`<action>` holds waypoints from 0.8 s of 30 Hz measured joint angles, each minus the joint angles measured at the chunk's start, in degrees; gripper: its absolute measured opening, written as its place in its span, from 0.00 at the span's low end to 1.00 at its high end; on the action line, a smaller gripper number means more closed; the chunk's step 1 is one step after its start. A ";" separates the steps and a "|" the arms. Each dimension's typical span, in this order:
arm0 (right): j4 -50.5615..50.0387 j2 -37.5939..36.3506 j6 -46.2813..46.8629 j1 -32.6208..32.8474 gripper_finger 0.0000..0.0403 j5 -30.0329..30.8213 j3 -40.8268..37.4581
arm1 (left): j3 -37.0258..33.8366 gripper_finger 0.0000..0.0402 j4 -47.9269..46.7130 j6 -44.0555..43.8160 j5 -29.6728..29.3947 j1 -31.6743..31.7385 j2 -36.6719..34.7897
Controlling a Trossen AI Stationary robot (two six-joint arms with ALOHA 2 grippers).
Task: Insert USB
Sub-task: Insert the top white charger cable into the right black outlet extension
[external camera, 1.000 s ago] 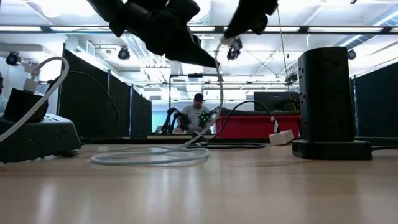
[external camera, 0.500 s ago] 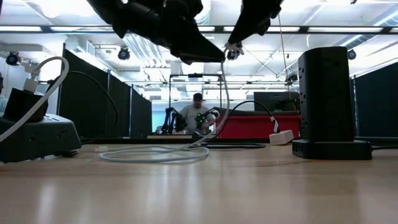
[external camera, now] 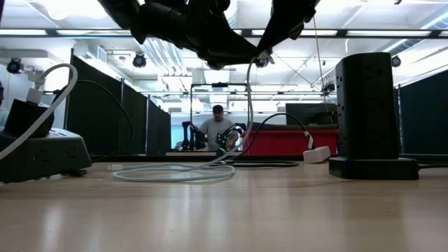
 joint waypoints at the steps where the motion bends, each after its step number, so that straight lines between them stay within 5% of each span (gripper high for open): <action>1: 0.05 0.00 0.00 0.00 0.02 -0.01 0.00 | 0.00 0.34 0.16 -0.52 0.01 0.02 0.10; 11: 0.06 0.00 0.27 0.00 0.02 0.02 0.00 | 0.00 0.03 -0.64 -1.59 -0.28 0.17 0.48; 20: -1.01 0.00 0.63 0.02 0.02 -0.52 0.06 | 0.00 0.00 -1.28 -0.84 -0.44 0.17 0.48; 24: -6.51 -0.19 0.36 0.02 0.14 -2.02 1.61 | 0.01 0.00 -5.48 0.51 -0.46 0.17 0.37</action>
